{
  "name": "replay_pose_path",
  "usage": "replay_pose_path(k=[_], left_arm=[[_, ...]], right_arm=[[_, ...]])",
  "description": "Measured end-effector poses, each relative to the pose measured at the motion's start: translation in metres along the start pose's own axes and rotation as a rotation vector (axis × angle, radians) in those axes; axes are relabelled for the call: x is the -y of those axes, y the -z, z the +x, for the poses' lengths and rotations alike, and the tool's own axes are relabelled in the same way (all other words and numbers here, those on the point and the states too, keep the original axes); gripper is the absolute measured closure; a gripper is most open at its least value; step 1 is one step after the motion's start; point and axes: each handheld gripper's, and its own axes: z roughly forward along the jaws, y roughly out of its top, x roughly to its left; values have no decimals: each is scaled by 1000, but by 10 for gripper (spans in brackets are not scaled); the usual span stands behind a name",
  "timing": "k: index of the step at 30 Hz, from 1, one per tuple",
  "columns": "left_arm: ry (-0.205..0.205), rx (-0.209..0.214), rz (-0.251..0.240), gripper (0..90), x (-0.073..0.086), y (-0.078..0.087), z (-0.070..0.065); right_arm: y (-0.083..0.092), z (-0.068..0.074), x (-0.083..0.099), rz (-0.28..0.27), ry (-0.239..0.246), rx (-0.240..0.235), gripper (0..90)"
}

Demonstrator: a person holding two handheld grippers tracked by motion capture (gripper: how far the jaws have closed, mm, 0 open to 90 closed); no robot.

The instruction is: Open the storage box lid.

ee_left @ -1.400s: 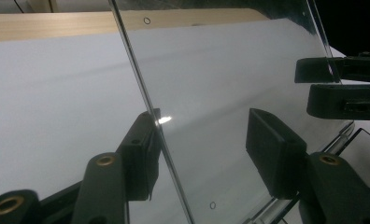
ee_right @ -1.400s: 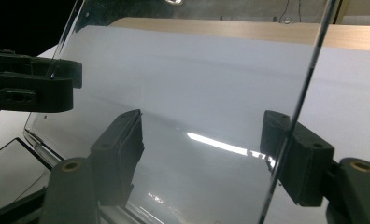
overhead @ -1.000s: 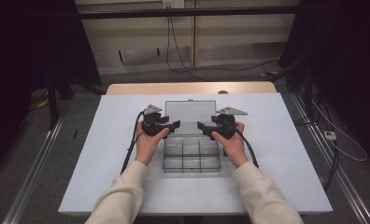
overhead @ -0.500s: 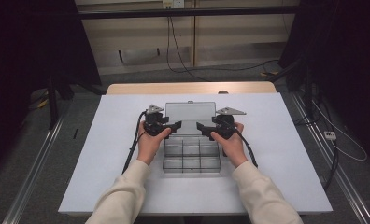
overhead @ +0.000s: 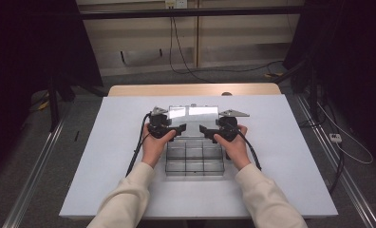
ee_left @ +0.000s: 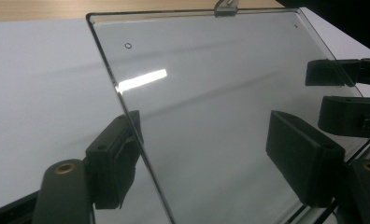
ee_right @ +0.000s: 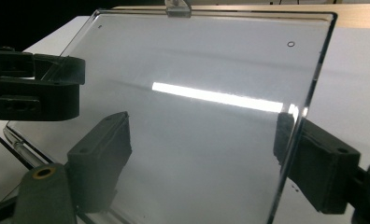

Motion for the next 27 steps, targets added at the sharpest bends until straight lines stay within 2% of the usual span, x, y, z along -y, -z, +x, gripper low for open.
replay_pose_path(k=[15,27], left_arm=[[20,8,26,203,0,-6,0],[29,13,47,162,1,-10,0]], right_arm=[[-4,-1,1,18,-26,-5,149],[-5,-1,2,36,-29,-12,117]])
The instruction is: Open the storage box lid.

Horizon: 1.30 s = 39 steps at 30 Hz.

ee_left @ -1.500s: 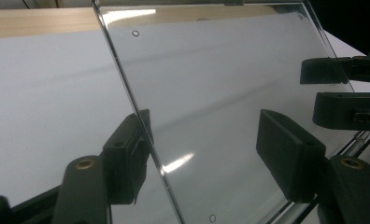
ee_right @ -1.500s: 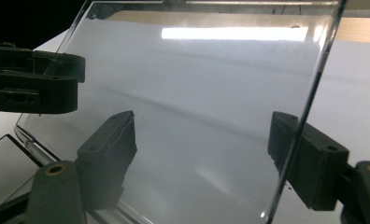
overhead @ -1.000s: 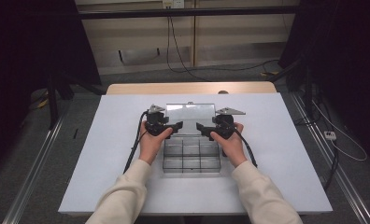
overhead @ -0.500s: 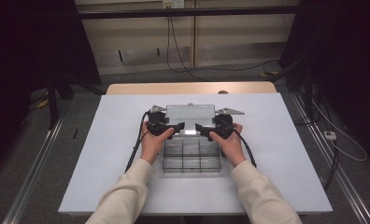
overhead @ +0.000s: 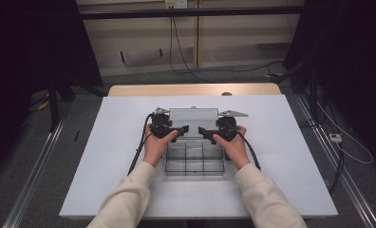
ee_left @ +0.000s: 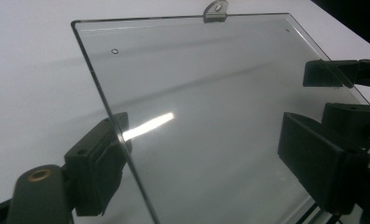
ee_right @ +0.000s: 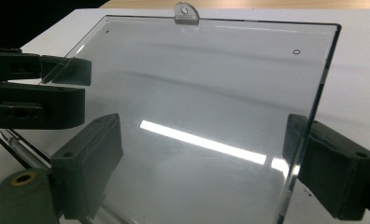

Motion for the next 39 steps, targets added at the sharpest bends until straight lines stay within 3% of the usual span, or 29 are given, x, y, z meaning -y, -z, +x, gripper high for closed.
replay_pose_path(k=[29,39], left_arm=[[28,22,52,78,2,-5,2],[56,35,66,72,3,-6,3]], right_arm=[[-3,-2,2,29,-15,-1,58],[-3,-3,3,41,-37,-2,52]])
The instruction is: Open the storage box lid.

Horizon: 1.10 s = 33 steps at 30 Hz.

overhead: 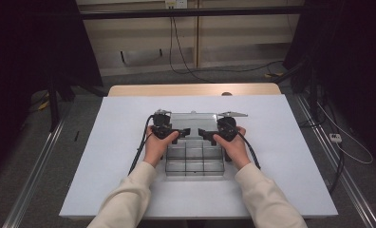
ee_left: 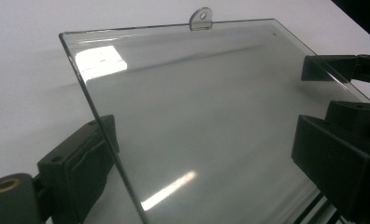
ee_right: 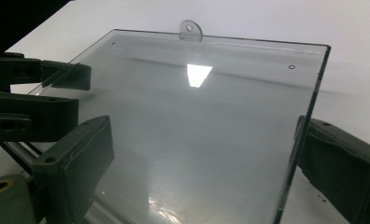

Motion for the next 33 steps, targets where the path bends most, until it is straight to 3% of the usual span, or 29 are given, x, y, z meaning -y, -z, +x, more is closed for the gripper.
replay_pose_path(k=[24,27,33], left_arm=[[41,3,35,56,1,0,1],[62,2,52,46,1,0,3],[68,3,58,45,1,1,3]], right_arm=[[0,-2,1,31,-47,-6,47],[1,-2,1,32,-34,9,57],[2,-1,1,28,-28,22,82]])
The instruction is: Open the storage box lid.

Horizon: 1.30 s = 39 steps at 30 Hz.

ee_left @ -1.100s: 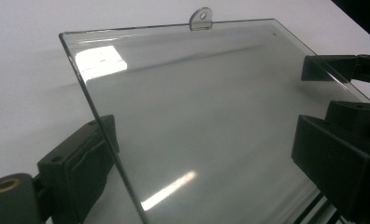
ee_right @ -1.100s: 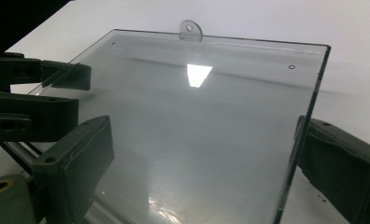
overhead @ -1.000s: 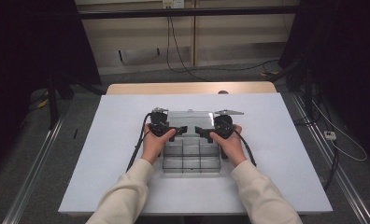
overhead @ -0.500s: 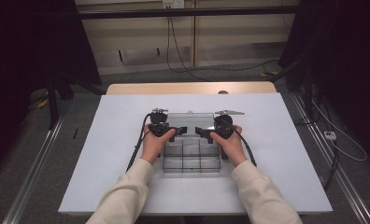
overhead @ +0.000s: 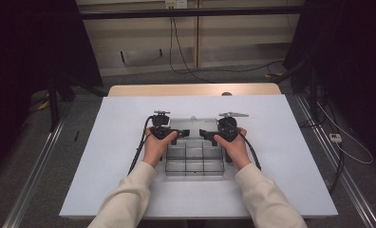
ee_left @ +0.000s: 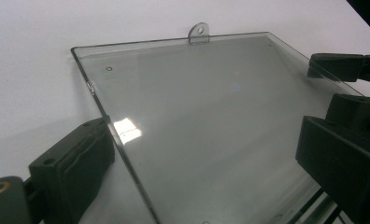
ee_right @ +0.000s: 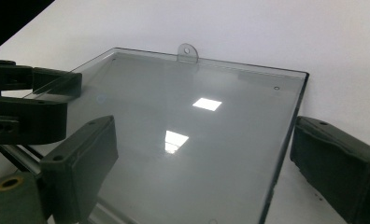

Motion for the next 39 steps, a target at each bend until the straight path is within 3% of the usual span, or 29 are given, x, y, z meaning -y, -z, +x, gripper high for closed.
replay_pose_path(k=[6,15,19,23,28,32,37,39], left_arm=[[-3,1,20,61,-1,4,1],[-23,-37,20,63,-4,15,4],[-42,-37,-13,63,-5,22,2],[-86,-35,-32,63,-5,31,-3],[-125,-35,-77,63,-4,44,-9],[-170,-27,-93,63,1,56,-13],[-210,-22,-123,61,10,72,-15],[-213,-20,-141,60,14,80,-15]], right_arm=[[5,1,-3,-28,10,-1,96],[22,3,-8,-54,44,13,99],[35,4,-8,-73,77,16,100],[51,5,-5,-73,111,35,105],[69,4,0,-111,118,21,109],[84,4,5,-119,154,27,109],[99,2,11,-130,166,19,122],[105,1,16,-122,186,32,132]])
